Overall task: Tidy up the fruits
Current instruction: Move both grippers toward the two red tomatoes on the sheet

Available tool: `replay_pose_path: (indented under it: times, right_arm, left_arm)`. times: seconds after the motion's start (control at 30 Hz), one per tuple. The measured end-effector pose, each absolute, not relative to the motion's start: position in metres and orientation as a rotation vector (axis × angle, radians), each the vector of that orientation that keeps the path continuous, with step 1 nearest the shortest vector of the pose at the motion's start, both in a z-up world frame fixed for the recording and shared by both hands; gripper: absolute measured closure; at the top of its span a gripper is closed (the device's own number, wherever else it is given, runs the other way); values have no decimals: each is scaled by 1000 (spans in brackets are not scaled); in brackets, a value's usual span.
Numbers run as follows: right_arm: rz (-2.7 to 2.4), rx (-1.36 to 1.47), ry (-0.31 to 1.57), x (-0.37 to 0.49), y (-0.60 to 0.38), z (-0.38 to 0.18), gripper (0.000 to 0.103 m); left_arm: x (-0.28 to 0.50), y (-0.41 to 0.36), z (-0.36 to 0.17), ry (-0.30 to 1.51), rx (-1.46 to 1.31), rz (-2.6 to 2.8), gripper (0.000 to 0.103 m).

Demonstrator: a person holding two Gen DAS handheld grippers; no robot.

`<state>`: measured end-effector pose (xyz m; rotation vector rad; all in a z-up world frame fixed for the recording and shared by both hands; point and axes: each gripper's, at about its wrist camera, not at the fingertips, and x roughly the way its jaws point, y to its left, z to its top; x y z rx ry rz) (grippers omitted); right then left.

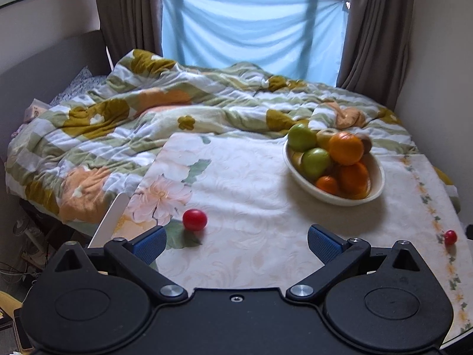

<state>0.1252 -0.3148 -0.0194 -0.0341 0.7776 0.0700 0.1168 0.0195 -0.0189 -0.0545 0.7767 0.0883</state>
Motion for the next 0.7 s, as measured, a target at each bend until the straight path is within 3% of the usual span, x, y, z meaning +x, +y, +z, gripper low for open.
replay_pose_path:
  times: [0.23, 0.4, 0.47, 0.7]
  right_arm:
    - [-18, 21, 813, 126, -327, -47, 0]
    - [-62, 54, 833, 128, -330, -64, 0]
    - [-79, 64, 841, 130, -331, -70, 0]
    - [-126, 58, 871, 138, -329, -87, 0]
  left_arm:
    - [150, 46, -50, 812, -36, 124, 3]
    - [175, 61, -71, 851, -35, 128, 16]
    - [183, 64, -79, 870, -35, 124, 27]
    - [197, 70, -99, 908, -42, 130, 40]
